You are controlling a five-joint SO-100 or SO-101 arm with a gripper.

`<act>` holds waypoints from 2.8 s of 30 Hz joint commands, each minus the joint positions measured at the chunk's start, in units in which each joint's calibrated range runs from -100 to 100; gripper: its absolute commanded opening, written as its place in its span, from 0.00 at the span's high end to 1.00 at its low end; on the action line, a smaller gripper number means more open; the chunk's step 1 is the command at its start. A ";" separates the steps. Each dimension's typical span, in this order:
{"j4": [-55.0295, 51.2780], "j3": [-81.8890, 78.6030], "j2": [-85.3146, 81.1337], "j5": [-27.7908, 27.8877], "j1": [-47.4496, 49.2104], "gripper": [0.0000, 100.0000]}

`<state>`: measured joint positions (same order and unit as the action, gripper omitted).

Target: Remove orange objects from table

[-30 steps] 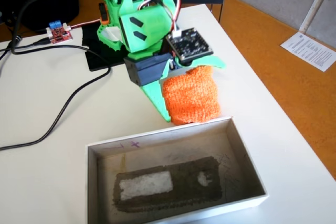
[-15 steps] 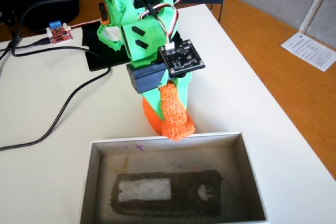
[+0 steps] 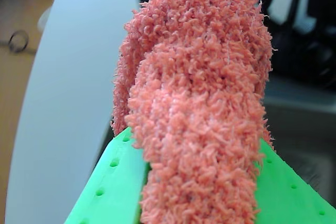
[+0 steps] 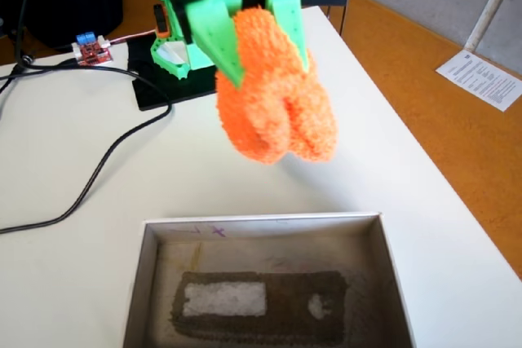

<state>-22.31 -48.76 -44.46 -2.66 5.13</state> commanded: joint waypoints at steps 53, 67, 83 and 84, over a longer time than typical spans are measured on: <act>12.45 -7.25 6.24 3.22 32.69 0.53; -54.59 -50.85 -53.94 1.95 -4.57 0.53; -53.62 -50.85 -54.11 -14.46 -5.61 0.53; -53.62 -50.85 -54.11 -14.46 -5.01 0.53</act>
<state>-75.66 -99.72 -98.30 -16.87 -1.52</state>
